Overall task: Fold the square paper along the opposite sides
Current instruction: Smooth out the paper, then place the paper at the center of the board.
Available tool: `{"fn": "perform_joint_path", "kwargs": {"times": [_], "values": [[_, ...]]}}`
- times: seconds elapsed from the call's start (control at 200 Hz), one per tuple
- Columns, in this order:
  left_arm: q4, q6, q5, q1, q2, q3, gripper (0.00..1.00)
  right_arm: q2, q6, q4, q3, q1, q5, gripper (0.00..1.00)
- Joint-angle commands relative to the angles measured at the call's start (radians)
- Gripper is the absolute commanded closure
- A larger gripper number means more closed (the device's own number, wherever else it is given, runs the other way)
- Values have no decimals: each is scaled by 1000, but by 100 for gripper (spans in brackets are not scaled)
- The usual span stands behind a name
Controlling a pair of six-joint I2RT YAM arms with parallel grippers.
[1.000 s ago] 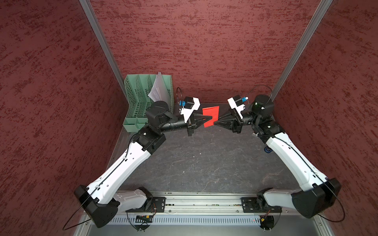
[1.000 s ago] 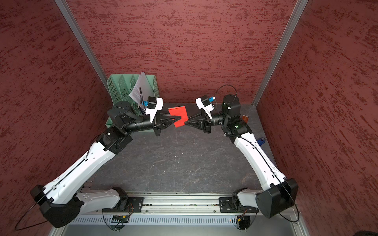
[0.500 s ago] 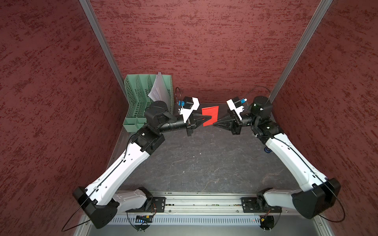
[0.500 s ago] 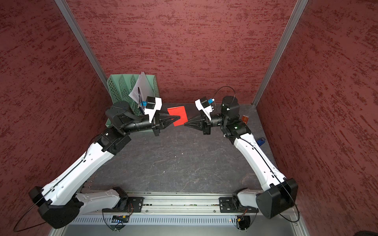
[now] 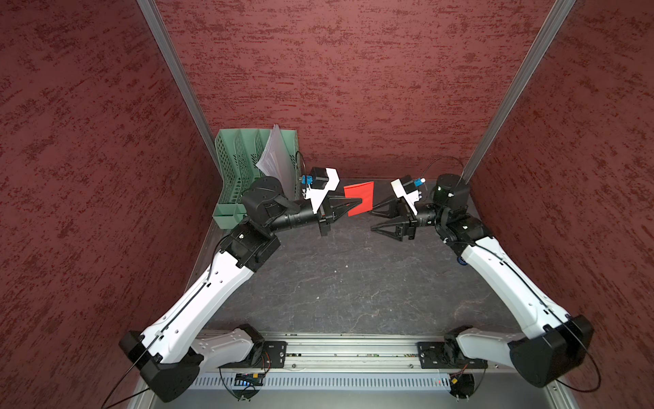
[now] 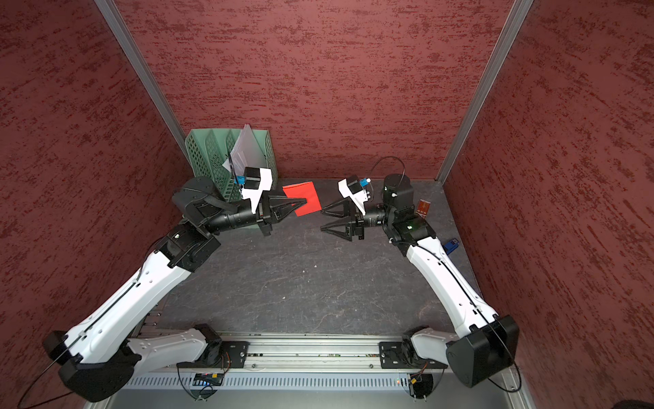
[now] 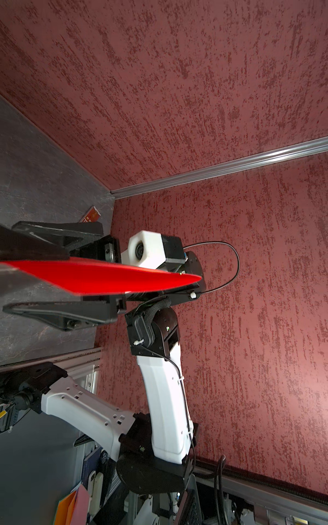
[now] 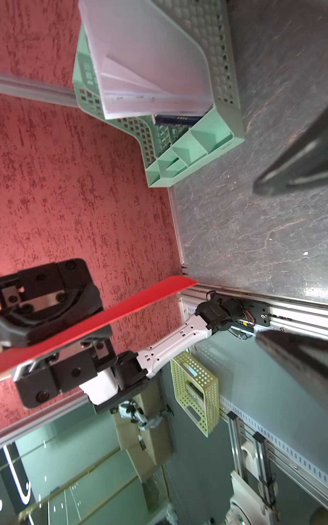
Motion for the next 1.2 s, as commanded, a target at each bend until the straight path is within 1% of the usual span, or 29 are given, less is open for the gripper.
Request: {"fn": "perform_joint_path", "kwargs": {"times": [0.0,0.075,0.165,0.225,0.311,0.341,0.396,0.461,0.496,0.526,0.606,0.701,0.781,0.937,0.977,1.027,1.052,1.067,1.082,1.137,1.142,1.152,1.157,1.162,1.172,1.192], "values": [[11,-63,-48,22,-19,-55,100,-87,-35,-58,-65,5,292,1],[12,-158,-34,40,-3,-105,100,-143,4,-33,-131,4,535,2],[28,-273,-27,44,18,-200,100,-188,65,-29,-180,5,775,2],[62,-347,-23,44,32,-277,100,-195,106,-50,-189,5,888,2],[148,-455,-59,42,56,-414,100,-192,175,-72,-212,4,996,2],[178,-483,-98,37,67,-462,100,-194,191,-68,-232,4,1017,1],[252,-526,-203,20,86,-552,100,-205,203,-41,-290,5,1041,2],[325,-541,-313,-6,120,-642,100,-227,216,10,-375,4,1080,2],[353,-551,-356,-12,148,-671,100,-235,219,23,-407,4,1097,2],[374,-563,-369,-13,176,-689,100,-241,217,26,-428,4,1105,2],[458,-602,-314,-5,262,-724,100,-241,210,22,-462,5,1125,2],[561,-647,-185,1,390,-737,100,-241,204,25,-487,4,1138,1],[684,-688,-92,5,500,-737,100,-244,202,43,-503,5,1146,1],[819,-757,-44,-6,649,-739,100,-255,197,59,-513,4,1151,1],[840,-771,-38,-8,671,-737,93,-255,190,51,-509,3,1150,1],[863,-785,-44,-8,688,-742,77,-255,180,41,-505,3,1151,2],[867,-790,-47,-7,692,-746,65,-253,175,37,-504,3,1154,1],[866,-792,-49,-7,692,-747,54,-253,173,34,-503,3,1155,2],[863,-793,-52,-6,692,-747,46,-253,170,33,-502,4,1157,1],[839,-790,-64,-3,686,-745,27,-255,166,30,-503,4,1165,2],[837,-789,-65,-3,686,-744,22,-255,166,31,-503,4,1165,1],[831,-788,-67,-3,685,-744,9,-256,165,31,-504,4,1166,2],[828,-788,-69,-3,684,-743,4,-256,165,31,-505,4,1167,1],[825,-787,-71,-3,685,-743,2,-256,165,31,-505,4,1167,2],[817,-785,-73,-3,683,-741,0,-258,165,31,-506,4,1167,1],[803,-782,-77,-1,680,-738,0,-258,162,33,-507,4,1169,1]]}}
